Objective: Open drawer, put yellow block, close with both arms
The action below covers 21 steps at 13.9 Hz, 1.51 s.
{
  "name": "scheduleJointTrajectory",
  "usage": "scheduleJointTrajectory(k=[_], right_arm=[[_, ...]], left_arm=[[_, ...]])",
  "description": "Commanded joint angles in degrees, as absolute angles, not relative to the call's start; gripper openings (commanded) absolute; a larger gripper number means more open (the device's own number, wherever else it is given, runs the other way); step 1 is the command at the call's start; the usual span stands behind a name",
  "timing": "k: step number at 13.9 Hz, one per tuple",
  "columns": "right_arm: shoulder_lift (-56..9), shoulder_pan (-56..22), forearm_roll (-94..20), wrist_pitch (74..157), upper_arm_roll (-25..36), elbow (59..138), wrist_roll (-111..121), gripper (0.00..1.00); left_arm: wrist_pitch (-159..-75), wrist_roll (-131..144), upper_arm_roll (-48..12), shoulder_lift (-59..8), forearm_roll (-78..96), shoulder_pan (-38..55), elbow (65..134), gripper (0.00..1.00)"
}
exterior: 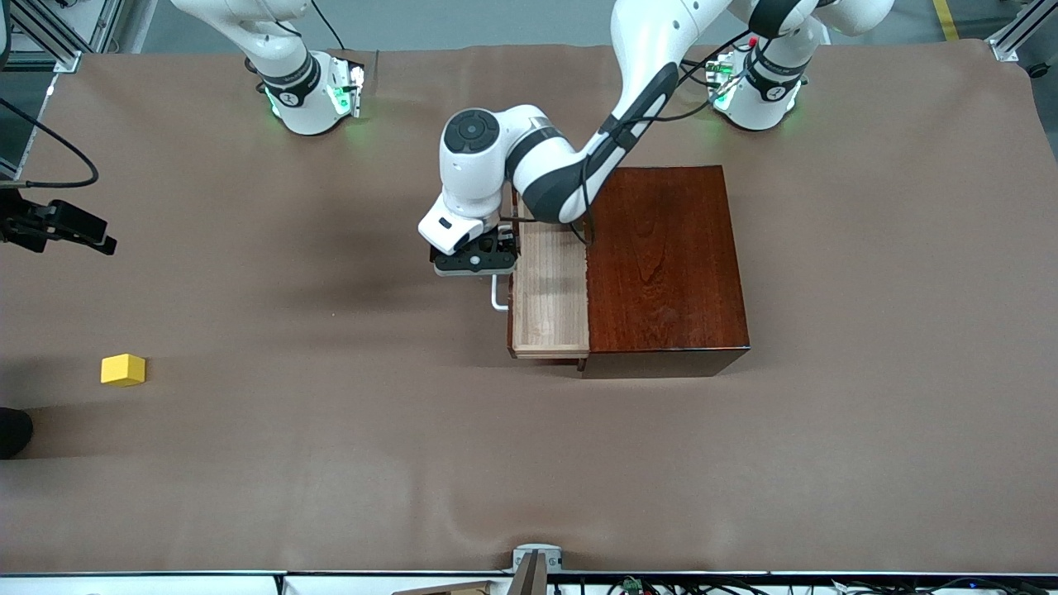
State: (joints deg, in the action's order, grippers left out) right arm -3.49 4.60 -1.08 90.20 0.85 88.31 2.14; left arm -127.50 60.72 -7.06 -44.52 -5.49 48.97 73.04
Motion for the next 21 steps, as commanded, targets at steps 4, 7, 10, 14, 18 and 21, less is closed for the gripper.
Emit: scheduleJointTrajectory(k=[4, 7, 10, 14, 18, 21], right_arm=[[-3.4, 4.4, -1.7, 90.1, 1.0, 87.8, 2.3, 1.0], [-3.4, 4.4, -1.6, 90.2, 1.1, 87.8, 2.3, 1.0], [-3.6, 5.5, -0.2, 91.4, 1.5, 87.8, 2.5, 1.0], [-7.0, 12.5, 3.3, 97.5, 1.6, 86.8, 11.0, 1.0], [-17.4, 19.8, 2.5, 97.2, 1.4, 76.8, 20.6, 1.0], [-24.7, 22.5, 1.5, 98.3, 1.3, 75.6, 22.4, 1.0]], left_arm=[[-130.1, 60.0, -7.6, -45.4, -3.1, 49.6, 69.4, 1.0], [-130.1, 59.9, -6.2, -43.7, -3.4, 49.5, 69.6, 1.0], [-129.7, 60.1, -4.5, -40.3, -3.0, 48.0, 69.8, 1.0], [-124.7, 59.9, -4.6, -34.1, -2.8, 40.4, 70.7, 1.0], [-117.5, 56.9, -5.1, -29.0, -2.8, 30.6, 71.9, 1.0], [-113.7, 48.5, -5.9, -23.8, 0.3, 22.5, 75.8, 1.0]])
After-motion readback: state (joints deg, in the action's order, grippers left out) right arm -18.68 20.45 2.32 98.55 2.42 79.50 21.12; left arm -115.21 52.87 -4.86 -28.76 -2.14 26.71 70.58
